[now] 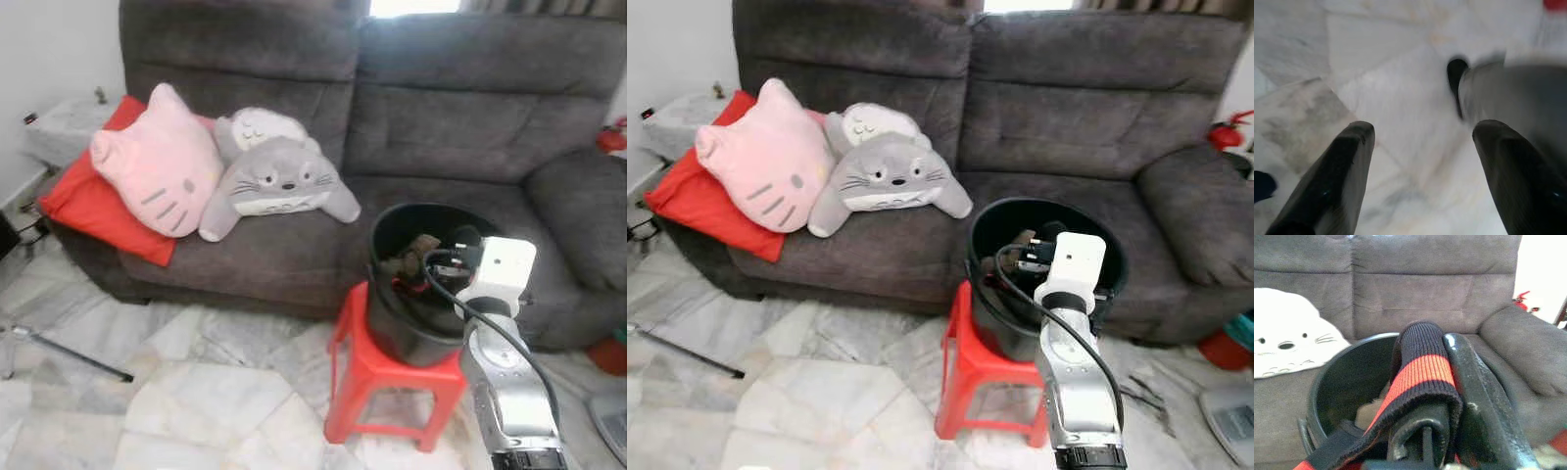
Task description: Hang hanger
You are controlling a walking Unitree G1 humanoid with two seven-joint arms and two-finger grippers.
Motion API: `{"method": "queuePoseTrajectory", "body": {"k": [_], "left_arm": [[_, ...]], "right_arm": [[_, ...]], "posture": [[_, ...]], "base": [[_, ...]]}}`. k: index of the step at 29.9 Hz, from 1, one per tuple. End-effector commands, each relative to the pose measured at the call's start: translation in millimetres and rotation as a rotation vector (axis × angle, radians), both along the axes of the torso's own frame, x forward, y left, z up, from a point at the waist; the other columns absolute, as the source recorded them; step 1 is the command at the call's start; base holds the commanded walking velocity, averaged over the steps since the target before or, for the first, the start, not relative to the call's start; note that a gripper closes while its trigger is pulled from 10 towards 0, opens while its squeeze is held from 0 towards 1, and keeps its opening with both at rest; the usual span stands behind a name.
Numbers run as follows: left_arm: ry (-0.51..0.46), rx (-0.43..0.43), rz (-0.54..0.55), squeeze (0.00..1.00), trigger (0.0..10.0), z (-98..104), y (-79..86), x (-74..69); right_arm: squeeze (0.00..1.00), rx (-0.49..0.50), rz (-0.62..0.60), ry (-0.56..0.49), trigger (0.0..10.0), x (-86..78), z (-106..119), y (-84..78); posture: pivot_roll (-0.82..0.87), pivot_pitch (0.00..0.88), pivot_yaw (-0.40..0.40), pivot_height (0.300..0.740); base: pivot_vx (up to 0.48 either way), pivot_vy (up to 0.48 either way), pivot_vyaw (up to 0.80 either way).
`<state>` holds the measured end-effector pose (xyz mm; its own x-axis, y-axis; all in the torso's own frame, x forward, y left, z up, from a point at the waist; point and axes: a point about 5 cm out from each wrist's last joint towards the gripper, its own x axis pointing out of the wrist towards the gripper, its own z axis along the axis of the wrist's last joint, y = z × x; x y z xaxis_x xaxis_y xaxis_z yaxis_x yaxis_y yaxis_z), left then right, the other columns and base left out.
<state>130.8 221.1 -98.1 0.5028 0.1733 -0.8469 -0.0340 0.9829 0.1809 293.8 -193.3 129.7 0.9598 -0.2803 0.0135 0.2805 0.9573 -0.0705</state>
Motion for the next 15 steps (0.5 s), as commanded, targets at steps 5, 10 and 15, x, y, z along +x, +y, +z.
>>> {"method": "queuePoseTrajectory", "body": {"k": [5,10,15], "left_arm": [[0.042,-0.014,0.007,0.0,10.0,-5,-3.3,-12.5],[0.041,-0.014,0.007,0.0,10.0,-5,-3.2,-12.0],[0.042,-0.013,0.005,0.0,10.0,-5,-3.5,-11.8]], "right_arm": [[0.0,-0.016,0.022,-0.059,10.0,6.0,16,6.4],[0.0,-0.034,0.024,-0.106,10.0,5.9,23,6.6],[0.0,-0.054,0.099,-0.195,10.0,7.3,39,16.9]], "posture": [[-0.05,0.0,-0.01,0.74],[-0.05,0.0,-0.009,0.74],[-0.05,0.0,-0.008,0.74]], "base": [[-0.316,0.0,0.0],[-0.32,0.0,0.0],[-0.322,0.0,0.0]]}}
